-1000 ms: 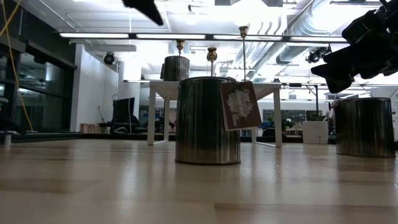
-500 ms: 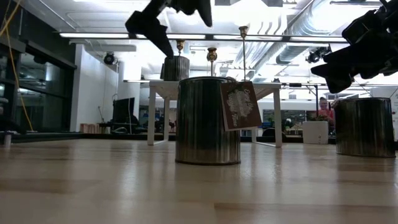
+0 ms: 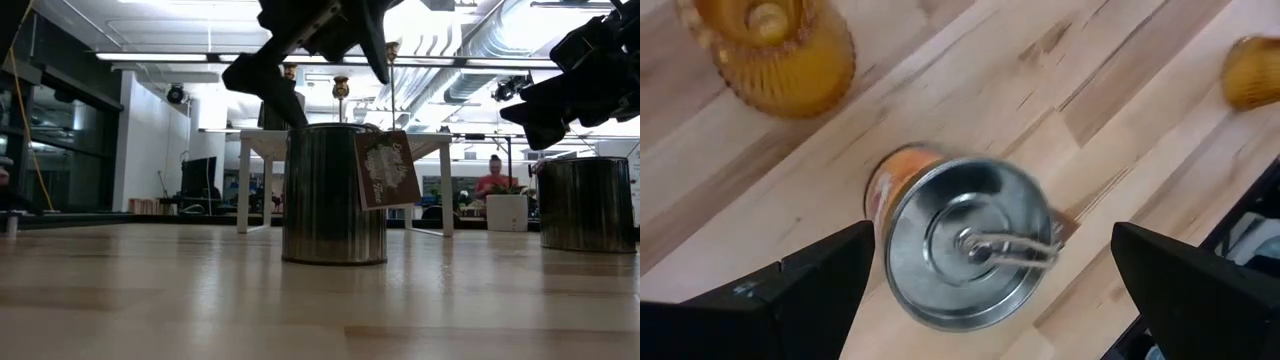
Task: Pick & Place candle stick holders
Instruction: Put the left scented candle on the shelf
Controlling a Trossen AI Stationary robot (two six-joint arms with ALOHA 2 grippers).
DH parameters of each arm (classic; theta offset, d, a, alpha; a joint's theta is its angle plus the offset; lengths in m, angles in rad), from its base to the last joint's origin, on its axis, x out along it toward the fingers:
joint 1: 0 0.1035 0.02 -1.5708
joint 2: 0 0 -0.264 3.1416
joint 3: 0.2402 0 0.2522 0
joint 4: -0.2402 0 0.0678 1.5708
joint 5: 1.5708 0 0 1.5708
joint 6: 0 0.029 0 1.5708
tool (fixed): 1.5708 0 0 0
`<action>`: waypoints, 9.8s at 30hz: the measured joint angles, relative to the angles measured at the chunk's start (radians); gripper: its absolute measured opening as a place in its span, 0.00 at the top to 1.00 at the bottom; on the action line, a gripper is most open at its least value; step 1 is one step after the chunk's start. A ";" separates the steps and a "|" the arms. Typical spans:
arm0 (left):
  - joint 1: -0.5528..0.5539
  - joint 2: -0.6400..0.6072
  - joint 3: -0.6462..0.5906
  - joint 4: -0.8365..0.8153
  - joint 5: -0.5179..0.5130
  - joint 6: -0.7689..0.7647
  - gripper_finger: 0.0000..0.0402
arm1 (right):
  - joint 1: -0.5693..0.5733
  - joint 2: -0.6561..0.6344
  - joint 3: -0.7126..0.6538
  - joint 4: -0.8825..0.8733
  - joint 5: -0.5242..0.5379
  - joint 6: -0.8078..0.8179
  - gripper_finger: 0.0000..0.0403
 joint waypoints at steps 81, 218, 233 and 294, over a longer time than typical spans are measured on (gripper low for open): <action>-0.418 0.072 -0.804 1.343 -0.974 0.660 0.00 | 0.000 0.087 0.000 0.002 0.000 0.000 0.56; 0.296 0.149 -0.090 1.028 -1.329 0.760 0.12 | 0.000 0.100 0.000 0.002 0.000 0.000 0.56; 0.294 0.148 -0.090 1.023 -1.263 0.759 0.12 | 0.000 0.100 0.000 0.002 0.000 0.000 0.56; 0.373 0.145 -0.092 0.851 -1.123 0.579 0.06 | 0.000 0.101 0.000 0.002 0.000 0.000 0.56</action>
